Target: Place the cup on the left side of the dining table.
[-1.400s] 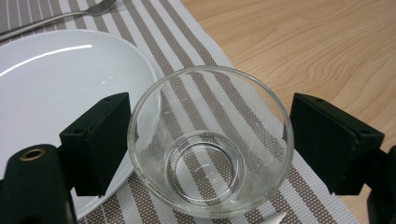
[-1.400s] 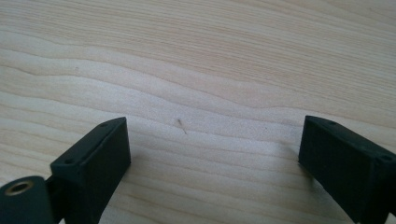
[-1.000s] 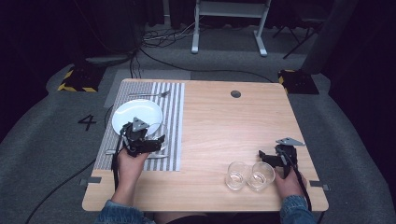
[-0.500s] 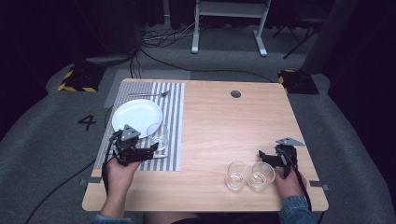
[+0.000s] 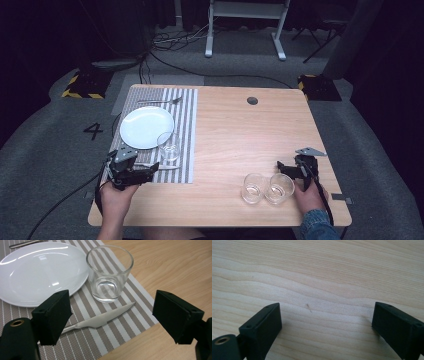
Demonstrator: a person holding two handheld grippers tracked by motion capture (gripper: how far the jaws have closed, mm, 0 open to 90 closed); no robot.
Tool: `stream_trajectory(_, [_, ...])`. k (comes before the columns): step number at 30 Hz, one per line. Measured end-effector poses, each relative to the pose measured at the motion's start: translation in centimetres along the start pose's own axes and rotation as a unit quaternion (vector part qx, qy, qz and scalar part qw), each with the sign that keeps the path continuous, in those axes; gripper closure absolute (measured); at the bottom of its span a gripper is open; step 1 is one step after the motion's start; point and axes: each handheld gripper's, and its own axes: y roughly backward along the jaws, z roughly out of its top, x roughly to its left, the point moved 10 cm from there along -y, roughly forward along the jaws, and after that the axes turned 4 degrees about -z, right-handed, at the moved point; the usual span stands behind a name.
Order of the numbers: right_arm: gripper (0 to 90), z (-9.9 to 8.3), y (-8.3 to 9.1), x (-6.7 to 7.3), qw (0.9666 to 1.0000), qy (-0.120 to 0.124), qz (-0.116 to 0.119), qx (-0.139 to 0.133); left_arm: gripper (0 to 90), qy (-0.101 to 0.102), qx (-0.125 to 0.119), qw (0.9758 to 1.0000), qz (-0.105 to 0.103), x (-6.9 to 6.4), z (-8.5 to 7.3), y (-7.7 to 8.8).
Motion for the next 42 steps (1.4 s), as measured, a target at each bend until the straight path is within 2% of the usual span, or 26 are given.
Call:
stream_trajectory(9, [9.0, 0.0, 0.0, 0.0, 1.0, 0.0, 0.0, 0.0, 15.6, -0.001, 0.017, 0.9998, 0.01, 0.0, -1.8, 1.1])
stream_trajectory(19, [9.0, 0.0, 0.0, 0.0, 1.0, 0.0, 0.0, 0.0, 15.6, 0.011, 0.035, 0.9992, 0.014, 0.3, -3.8, 2.2])
stream_trajectory(31, [9.0, 0.0, 0.0, 0.0, 1.0, 0.0, 0.0, 0.0, 15.6, 0.03, 0.063, 0.9974, 0.02, 1.0, -6.5, 2.8])
stream_trajectory(35, [9.0, 0.0, 0.0, 0.0, 1.0, 0.0, 0.0, 0.0, 15.6, 0.033, 0.076, 0.9964, 0.021, 1.2, -7.3, 2.6])
stream_trajectory(42, [9.0, 0.0, 0.0, 0.0, 1.0, 0.0, 0.0, 0.0, 15.6, 0.039, 0.115, 0.9924, 0.017, 1.6, -9.1, 1.7])
